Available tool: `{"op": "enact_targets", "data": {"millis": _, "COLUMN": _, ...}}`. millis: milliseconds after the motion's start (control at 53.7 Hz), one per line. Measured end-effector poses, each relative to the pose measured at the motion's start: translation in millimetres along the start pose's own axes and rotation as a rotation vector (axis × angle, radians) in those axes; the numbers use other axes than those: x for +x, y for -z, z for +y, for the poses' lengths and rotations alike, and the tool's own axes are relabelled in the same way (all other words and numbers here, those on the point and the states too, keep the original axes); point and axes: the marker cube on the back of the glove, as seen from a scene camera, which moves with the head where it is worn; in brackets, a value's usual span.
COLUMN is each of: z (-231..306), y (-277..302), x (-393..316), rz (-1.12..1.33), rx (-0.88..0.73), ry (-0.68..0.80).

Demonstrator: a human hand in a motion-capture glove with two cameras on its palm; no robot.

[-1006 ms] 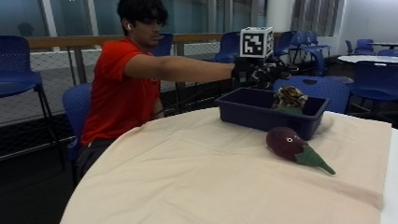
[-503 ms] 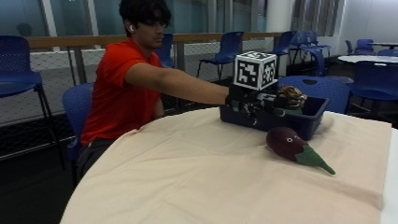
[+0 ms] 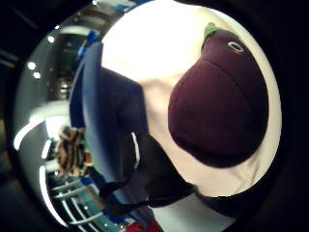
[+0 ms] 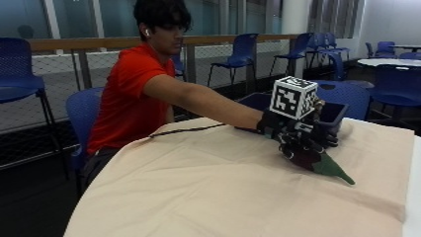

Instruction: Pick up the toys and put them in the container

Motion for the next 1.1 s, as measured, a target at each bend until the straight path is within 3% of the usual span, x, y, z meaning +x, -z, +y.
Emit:
{"op": "enact_targets", "data": {"millis": 633, "z": -23.2, "y": -29.2, "x": -17.8, "rz": 0.059, "rx": -0.153, "ry": 0.062}}
{"op": "enact_targets", "data": {"millis": 1099, "z": -3.4, "y": 12.0, "x": -0.5, "rz": -0.02, "rx": 0.123, "ry": -0.009}}
